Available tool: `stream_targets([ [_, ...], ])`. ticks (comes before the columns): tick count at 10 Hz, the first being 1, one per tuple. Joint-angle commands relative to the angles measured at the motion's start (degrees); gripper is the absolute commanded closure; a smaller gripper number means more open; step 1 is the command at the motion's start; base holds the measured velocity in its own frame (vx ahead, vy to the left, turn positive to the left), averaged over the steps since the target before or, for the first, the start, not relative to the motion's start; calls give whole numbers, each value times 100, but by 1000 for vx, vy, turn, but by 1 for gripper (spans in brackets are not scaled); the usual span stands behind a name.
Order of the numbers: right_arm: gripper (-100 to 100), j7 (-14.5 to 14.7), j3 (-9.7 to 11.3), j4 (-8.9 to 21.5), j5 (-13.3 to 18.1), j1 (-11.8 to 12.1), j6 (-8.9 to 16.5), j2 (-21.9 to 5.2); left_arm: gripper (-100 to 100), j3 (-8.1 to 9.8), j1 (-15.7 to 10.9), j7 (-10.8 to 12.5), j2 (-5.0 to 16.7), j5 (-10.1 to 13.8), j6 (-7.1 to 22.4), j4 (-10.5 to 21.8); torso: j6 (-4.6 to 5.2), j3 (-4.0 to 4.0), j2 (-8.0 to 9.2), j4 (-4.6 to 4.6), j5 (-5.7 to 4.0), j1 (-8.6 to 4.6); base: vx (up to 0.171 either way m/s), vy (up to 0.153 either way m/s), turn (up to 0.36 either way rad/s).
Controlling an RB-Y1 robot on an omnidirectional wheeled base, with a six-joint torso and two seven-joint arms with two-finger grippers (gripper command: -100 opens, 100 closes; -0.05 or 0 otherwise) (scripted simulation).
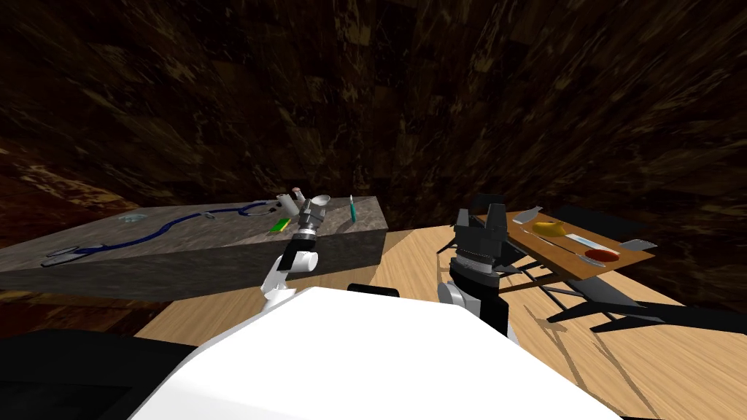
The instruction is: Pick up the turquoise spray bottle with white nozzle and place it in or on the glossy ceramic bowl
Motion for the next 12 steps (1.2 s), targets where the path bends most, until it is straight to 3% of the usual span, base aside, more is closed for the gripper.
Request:
stream_targets([
  [1, 0, 0, 0, 0, 0, 0, 0, 0, -100, 105, -131, 281, 41, 163, 286, 259, 0, 0, 0, 0, 0, 0, -96, -127, 33],
  [4, 0, 0, 0, 0, 0, 0, 0, 0, -100, 253, -370, 611, 36, 383, 689, 626, 0, 3, 5, 1, -4, -16, -97, -147, 23],
  [5, 0, 0, 0, 0, 0, 0, 0, 0, -100, 253, -370, 611, 36, 383, 689, 626, 0, 1, 2, 0, -1, -5, -62, -61, 13],
  [7, 0, 0, 0, 0, 0, 0, 0, 0, -100, 419, -625, 917, 19, 628, 1015, 1009, -1, -3, -5, -2, 3, 11, -69, -101, 15],
  [8, 0, 0, 0, 0, 0, 0, 0, 0, -100, 419, -625, 917, 19, 628, 1046, 1009, 0, -3, -6, -1, 0, -1, -69, -93, 11],
  [10, 0, 0, 0, 0, 0, 0, 0, 0, -100, 601, -897, 1190, 8, 900, 1363, 1405, 0, -3, -5, -1, 2, 9, -67, -102, -4],
  [11, 0, 0, 0, 0, 0, 0, 0, 0, -100, 601, -897, 1190, 8, 900, 1363, 1405, 0, -4, -8, -1, 0, -1, -29, -90, 5],
  [12, 0, 0, 0, 0, 0, 1, 0, 0, -100, 699, -1038, 1310, 6, 1045, 1503, 1607, 0, -10, -18, -3, 1, 7, -18, -85, -13],
])
